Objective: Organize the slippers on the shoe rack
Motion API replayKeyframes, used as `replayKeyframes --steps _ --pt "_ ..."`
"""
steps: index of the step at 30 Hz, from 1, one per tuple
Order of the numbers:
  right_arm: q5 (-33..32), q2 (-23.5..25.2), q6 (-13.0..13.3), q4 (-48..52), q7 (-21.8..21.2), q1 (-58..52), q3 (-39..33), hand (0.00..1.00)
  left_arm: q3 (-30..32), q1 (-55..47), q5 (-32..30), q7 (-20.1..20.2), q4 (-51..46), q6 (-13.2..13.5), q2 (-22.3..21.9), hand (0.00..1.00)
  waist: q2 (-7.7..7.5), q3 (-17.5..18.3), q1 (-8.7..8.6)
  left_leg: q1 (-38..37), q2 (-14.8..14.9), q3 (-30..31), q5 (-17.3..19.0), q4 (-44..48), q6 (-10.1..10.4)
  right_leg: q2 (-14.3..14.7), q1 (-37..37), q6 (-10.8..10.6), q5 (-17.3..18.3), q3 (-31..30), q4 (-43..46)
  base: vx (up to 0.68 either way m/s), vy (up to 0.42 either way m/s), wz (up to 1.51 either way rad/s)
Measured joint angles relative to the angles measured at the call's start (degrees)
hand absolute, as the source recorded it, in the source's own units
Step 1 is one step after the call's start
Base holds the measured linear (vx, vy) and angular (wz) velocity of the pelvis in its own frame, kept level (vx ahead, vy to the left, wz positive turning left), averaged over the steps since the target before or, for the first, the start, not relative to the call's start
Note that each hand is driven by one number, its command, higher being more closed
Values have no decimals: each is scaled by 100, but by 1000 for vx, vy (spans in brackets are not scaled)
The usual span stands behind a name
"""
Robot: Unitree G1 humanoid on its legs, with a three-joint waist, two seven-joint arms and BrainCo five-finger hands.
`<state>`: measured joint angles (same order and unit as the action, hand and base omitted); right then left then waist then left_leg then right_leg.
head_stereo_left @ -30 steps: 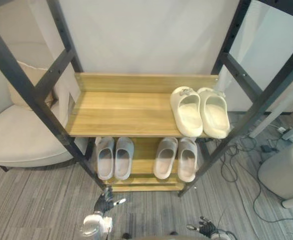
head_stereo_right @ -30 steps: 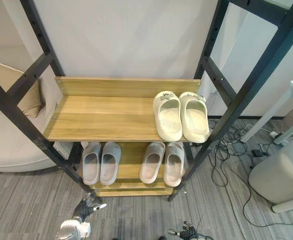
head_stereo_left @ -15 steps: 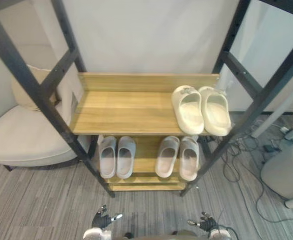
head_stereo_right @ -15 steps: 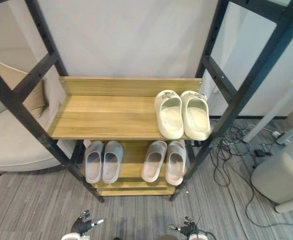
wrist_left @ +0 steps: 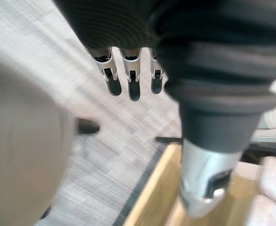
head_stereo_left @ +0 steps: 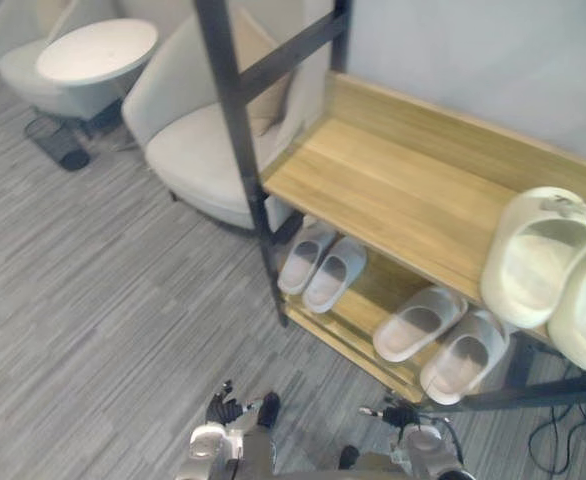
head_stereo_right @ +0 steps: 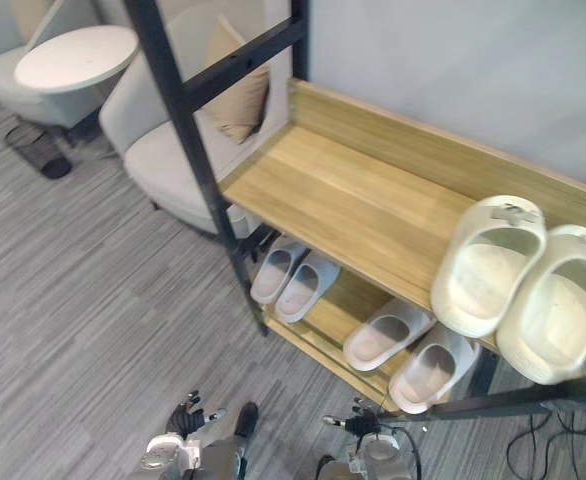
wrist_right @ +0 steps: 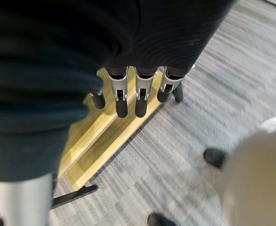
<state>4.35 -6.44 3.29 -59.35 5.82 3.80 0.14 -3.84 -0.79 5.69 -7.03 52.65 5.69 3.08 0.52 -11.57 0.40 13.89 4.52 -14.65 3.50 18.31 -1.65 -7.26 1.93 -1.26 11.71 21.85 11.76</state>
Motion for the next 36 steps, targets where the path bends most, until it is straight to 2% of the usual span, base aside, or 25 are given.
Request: replayKeyframes --steps 2,3,4,5,6,7,9,13,17,19,20,22,23,24,25,27,29,31,34,35,36 --pt "-2 -37 -1 116 -2 -110 -1 0 13 -24 -50 0 -4 6 -1 0 54 13 8 3 208 -782 299 438 -157 -12 14 -71 67 154 242 -21 65 84" --pt "-3 -45 10 254 -16 -142 -22 0 -26 -22 -165 3 28 7 36 0 87 23 -22 -54 -151 -544 255 -9 -117 25 -11 -101 332 12 108 -72 104 87" --pt "-3 -47 10 251 -18 -139 -26 0 -45 -13 -175 3 35 4 40 0 76 32 -37 -92 -217 -469 212 -151 -128 19 -3 -90 328 16 69 -110 150 113" --pt "-3 38 22 212 -21 -220 -100 0 -59 46 -226 9 89 -1 58 0 -113 77 -113 -238 -373 -609 264 -455 -135 -209 30 -81 166 170 -163 -66 134 65" --pt "-6 120 13 248 -21 -221 -206 0 0 25 -294 9 86 -5 47 0 -48 99 -8 -317 -91 -925 681 434 -298 -258 129 -231 36 279 -152 26 120 66" --pt "-6 117 15 291 -21 -241 -227 0 40 3 -344 3 127 -19 21 0 89 107 -6 -504 -6 -798 870 181 53 -115 223 -291 0 280 -194 79 100 40" --pt "-3 310 -3 347 -58 -252 -271 0 45 11 -387 1 298 -44 73 0 9 95 -31 -922 -425 -626 485 -627 -56 -249 326 -303 -195 133 -368 51 149 36" --pt "0 423 0 358 -97 -249 -175 0 53 -85 -447 1 332 -87 85 0 -30 150 -20 -1168 -649 -566 206 -1207 -125 -273 412 -377 -411 -137 -618 11 107 13" --pt "13 423 6 242 -110 -197 -148 0 73 -136 -453 3 463 -97 214 0 -100 195 0 -1591 -752 -602 -293 -2122 -94 -249 408 -389 -510 -185 -605 -4 10 -9" --pt "13 418 -4 174 -112 -117 -79 0 205 -169 -453 15 527 -98 248 0 -144 204 -1 -1755 -812 -613 -435 -2428 -123 -292 355 -476 -386 -179 -429 -80 -3 -14" --pt "14 419 -4 173 -113 -119 -3 0 285 -174 -451 32 531 -98 259 0 -212 170 -2 -1802 -882 -604 -373 -2458 -104 -417 278 -517 -183 -172 -155 -108 -7 -6" --pt "14 398 -9 174 -125 -158 25 0 301 -185 -446 61 536 -101 292 0 -302 154 -34 -1818 -1038 -466 -284 -2464 -186 -691 63 -566 171 -134 595 -112 -4 21" --pt "14 383 -14 175 -122 -195 16 0 293 -200 -443 65 536 -102 284 0 -276 160 -58 -1850 -1048 -272 -234 -2463 -263 -767 -135 -541 165 -179 1171 -96 16 47" --pt "14 382 -16 193 -131 -246 16 0 284 -211 -438 64 536 -106 271 0 -226 128 -73 -1912 -977 -82 -242 -2460 -300 -759 -503 -359 135 -333 1830 -56 32 64" --pt "11 367 12 245 -135 -231 19 0 283 -218 -420 61 534 -106 276 0 -136 155 -105 -1920 -845 97 -240 -2460 -299 -539 -643 -254 272 -585 1781 -30 21 72" --pt "10 418 20 226 -138 -235 68 0 283 -202 -363 55 537 -107 285 0 -160 154 -124 -1905 -646 486 -240 -2458 -300 -53 -906 -269 323 -1021 1521 -10 -41 94" --pt "6 401 23 224 -134 -260 68 0 286 -193 -308 62 537 -107 288 0 -191 159 -148 -1876 -585 865 -238 -2441 -291 246 -1100 -381 232 -1408 1185 -3 -81 109" --pt "4 358 17 213 -122 -293 69 0 304 -169 -288 60 534 -99 280 0 -289 175 -162 -1839 -733 1256 -204 -2374 -224 244 -1173 -233 91 -1706 964 33 -125 124" --pt "1 380 14 213 -140 -350 72 0 543 -212 -113 22 533 -99 264 0 -446 253 -188 -1636 -985 1760 85 -1858 -92 88 -1014 -55 -18 -1560 643 175 -181 132" --pt "3 375 13 212 -138 -353 62 0 574 -216 -95 7 521 -86 228 0 -338 297 -209 -1507 -897 1764 288 -1485 16 90 -862 -44 21 -1294 512 260 -185 88" --pt "4 353 10 197 -138 -366 65 0 651 -262 -93 -5 516 -82 192 0 -267 317 -122 -1335 -797 1718 463 -1091 121 116 -757 -12 -16 -1124 419 300 -144 77"
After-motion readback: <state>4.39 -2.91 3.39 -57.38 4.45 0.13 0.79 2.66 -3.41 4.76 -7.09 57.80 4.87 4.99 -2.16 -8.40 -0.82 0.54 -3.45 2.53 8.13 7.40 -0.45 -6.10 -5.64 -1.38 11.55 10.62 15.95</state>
